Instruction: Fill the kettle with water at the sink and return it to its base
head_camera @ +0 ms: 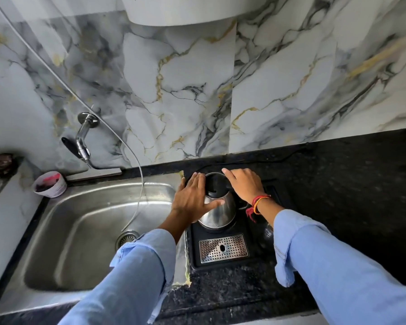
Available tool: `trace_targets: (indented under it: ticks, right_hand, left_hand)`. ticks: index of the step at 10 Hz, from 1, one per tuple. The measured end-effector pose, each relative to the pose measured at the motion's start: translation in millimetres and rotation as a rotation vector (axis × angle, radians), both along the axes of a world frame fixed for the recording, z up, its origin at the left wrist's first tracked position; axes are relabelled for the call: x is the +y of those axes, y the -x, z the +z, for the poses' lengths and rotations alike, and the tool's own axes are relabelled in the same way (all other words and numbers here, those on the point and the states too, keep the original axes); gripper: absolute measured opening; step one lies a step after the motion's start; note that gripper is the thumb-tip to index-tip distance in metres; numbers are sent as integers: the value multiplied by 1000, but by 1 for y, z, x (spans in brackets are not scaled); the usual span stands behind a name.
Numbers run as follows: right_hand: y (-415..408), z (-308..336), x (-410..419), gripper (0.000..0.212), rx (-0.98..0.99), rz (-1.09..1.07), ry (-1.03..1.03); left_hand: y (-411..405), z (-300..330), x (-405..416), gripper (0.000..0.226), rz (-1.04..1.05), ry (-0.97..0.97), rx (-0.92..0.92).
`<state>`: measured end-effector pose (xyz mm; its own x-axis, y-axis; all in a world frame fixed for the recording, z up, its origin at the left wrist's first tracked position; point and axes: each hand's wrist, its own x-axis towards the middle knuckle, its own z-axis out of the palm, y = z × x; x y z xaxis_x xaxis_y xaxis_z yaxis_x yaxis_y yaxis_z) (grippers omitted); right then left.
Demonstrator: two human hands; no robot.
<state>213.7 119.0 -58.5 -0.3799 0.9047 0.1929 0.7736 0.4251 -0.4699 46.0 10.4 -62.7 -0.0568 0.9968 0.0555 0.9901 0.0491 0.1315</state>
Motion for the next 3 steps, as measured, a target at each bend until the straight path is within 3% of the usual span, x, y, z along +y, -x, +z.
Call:
trace_targets:
  ticks: [2,3]
  right_hand:
    - [6,23,-17,49,-284,173,139]
    - [6,53,-26,49,-344,206,74]
  left_hand:
    - [-5,24,-1,113,11,121,62]
    - [1,50,-4,115,14,64,76]
